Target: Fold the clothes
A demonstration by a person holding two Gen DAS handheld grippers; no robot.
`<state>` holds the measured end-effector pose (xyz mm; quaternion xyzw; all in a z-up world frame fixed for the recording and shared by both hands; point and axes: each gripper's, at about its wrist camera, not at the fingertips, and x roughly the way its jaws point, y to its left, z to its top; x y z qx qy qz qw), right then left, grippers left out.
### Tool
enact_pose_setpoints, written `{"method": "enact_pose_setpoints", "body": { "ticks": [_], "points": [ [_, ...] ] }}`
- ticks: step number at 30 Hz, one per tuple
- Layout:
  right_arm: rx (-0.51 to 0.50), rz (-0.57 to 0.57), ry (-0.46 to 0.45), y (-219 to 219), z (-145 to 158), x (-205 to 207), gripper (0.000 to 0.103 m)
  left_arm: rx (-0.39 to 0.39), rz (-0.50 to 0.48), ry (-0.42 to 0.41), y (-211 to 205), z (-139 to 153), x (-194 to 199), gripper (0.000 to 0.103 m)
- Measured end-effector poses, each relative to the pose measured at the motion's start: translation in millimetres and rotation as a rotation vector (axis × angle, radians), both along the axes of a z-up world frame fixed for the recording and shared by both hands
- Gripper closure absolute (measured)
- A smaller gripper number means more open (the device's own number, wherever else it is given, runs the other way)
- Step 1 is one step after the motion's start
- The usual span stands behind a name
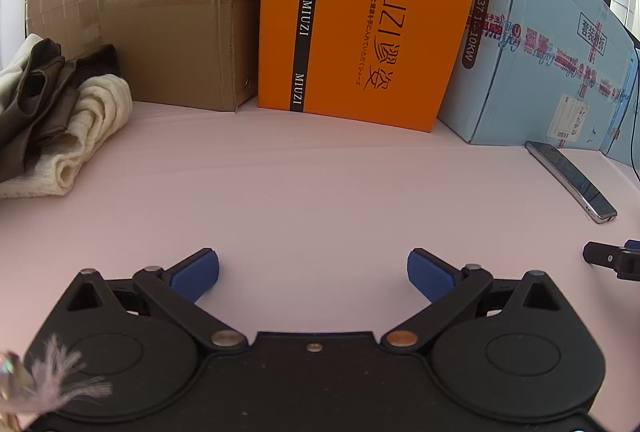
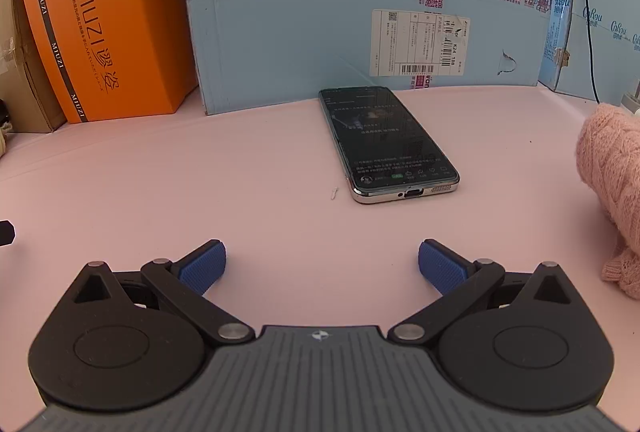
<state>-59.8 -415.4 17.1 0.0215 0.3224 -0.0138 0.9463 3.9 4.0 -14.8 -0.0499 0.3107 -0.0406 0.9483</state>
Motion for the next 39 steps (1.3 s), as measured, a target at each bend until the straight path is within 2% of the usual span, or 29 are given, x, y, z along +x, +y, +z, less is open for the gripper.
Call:
{"method": "enact_pose_setpoints", "body": {
  "ticks": [39],
  "points": [
    [0.002, 0.001, -0.001, -0.6, -4.1, -0.8, 0.0, 0.002, 0.0, 0.0, 2.5, -0.1, 0.1, 0.0]
  ]
}}
